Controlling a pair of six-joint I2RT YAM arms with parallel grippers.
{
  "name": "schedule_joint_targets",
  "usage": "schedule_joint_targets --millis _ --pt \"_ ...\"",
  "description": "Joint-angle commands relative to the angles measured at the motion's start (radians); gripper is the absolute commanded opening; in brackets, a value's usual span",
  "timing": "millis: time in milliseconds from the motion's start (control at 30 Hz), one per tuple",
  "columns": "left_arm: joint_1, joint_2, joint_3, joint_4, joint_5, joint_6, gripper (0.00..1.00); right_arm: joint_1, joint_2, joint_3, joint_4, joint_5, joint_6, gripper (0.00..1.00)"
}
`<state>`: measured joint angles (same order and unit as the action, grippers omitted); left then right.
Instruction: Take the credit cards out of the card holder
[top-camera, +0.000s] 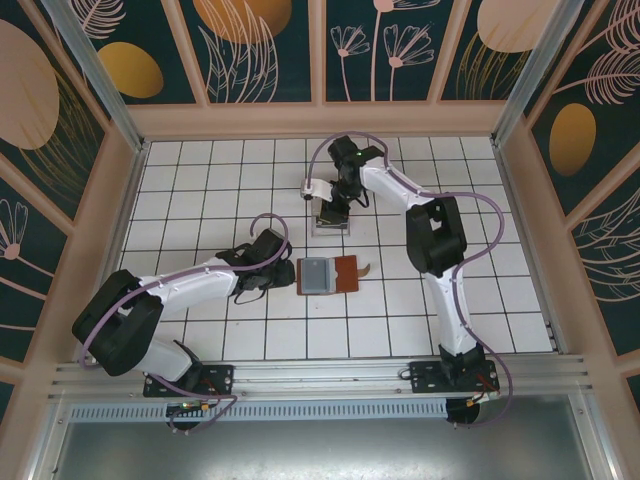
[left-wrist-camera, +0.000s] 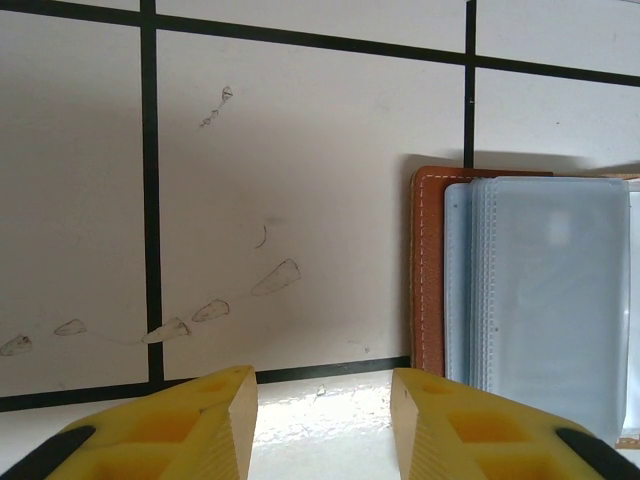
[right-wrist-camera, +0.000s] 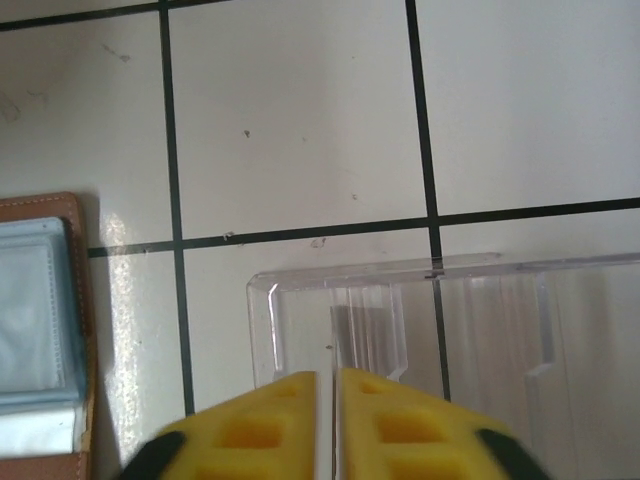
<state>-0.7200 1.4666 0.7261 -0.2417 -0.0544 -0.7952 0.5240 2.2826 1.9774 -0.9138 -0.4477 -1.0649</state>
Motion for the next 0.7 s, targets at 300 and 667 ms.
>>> schedule_joint_targets --millis 300,667 --pt "-0.005 -0.005 -0.007 0.008 0.001 -0.013 0.41 -0.007 -0.049 -0.035 0.093 0.082 0.032 0.32" --pt "-0.006 0.013 0.017 0.000 0.007 -0.004 0.41 -0.021 -0.138 -0.122 0.204 0.099 0.052 0.34"
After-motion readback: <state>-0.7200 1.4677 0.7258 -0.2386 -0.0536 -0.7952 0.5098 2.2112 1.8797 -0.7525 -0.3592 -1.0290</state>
